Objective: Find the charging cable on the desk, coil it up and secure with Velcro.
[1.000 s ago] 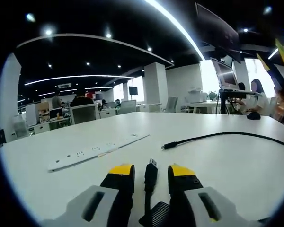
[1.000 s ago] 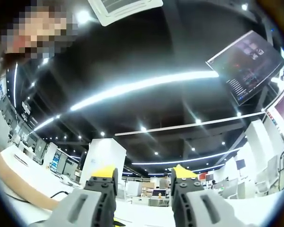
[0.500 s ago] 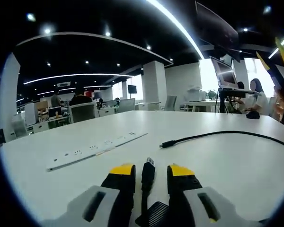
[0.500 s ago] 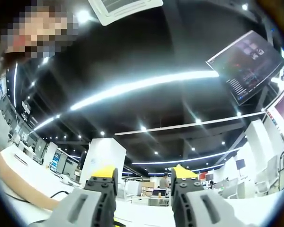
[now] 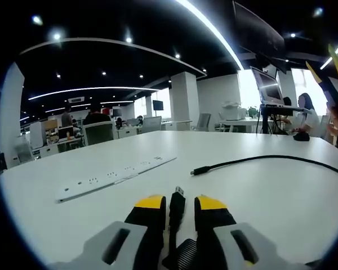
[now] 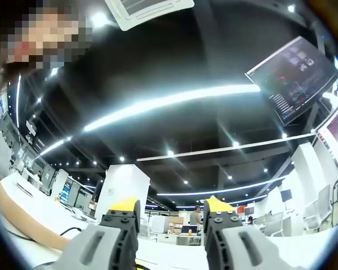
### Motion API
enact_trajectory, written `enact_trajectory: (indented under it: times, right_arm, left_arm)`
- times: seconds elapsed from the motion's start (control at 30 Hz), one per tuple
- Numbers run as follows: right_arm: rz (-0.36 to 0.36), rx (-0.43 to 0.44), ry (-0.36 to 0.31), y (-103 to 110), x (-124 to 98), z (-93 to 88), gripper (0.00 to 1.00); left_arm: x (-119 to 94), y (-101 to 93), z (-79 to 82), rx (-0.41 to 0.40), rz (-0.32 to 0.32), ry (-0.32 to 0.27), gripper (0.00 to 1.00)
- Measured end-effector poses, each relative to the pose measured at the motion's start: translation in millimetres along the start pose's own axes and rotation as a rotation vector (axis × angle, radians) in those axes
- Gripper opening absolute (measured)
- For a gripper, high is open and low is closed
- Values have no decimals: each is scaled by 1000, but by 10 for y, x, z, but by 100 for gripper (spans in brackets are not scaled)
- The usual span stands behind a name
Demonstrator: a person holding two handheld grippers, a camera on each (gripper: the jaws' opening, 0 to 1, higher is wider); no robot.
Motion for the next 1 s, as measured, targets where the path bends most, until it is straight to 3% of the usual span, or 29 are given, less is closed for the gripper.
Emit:
enact_trajectory:
  times: [1.0]
  right_arm:
    - [3, -4, 2, 16, -4, -7, 46]
  left_arm:
    - [-12, -19, -8, 10, 1, 5, 13]
Point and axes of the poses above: the point that each gripper's makers call its tool centre point, and the gripper's own axes: x roughly forward along the fingers, y roughly to its left, z roughly out of its top, the point moved 1 cm from there along -x, roughly backward along the fingers, and after that the axes turned 10 degrees about -z, right-handed, at the moved point
